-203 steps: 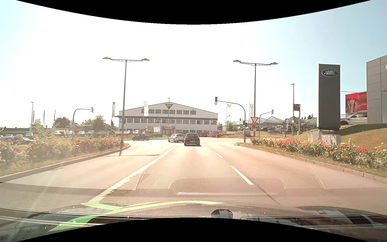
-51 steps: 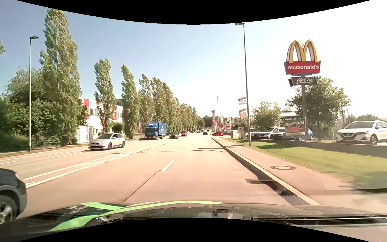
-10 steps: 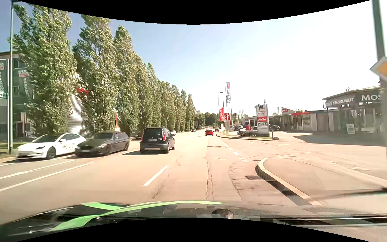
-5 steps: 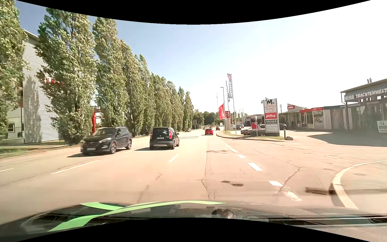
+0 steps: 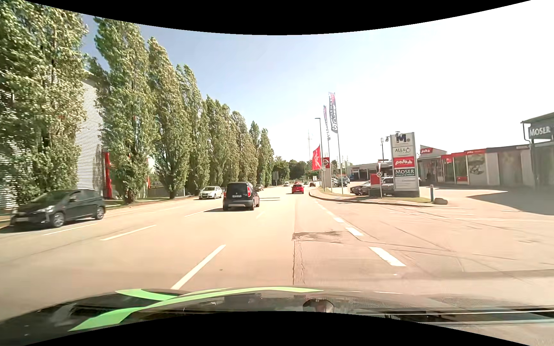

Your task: Follow the waypoints while adhering to traffic rules and regulations

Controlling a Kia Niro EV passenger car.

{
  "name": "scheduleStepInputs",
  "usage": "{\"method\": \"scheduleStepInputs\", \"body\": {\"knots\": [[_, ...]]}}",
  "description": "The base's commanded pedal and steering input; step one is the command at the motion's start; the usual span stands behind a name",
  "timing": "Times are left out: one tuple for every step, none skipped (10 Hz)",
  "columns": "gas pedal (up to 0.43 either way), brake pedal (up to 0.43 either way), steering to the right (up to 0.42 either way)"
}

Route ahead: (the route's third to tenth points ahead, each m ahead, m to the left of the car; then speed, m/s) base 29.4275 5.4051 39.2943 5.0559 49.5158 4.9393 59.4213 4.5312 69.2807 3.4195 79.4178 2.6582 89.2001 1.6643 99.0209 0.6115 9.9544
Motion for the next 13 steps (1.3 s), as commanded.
{"method": "scheduleStepInputs", "body": {"knots": [[0.079,0.000,0.000],[0.098,0.000,0.000],[0.157,0.000,-0.001],[0.189,0.000,-0.001],[0.189,0.000,-0.002],[0.189,0.000,-0.004],[0.189,0.000,-0.004],[0.189,0.000,-0.004],[0.189,0.000,-0.004],[0.189,0.000,-0.004],[0.189,0.000,-0.004],[0.189,0.000,-0.004],[0.169,0.000,-0.004]]}}
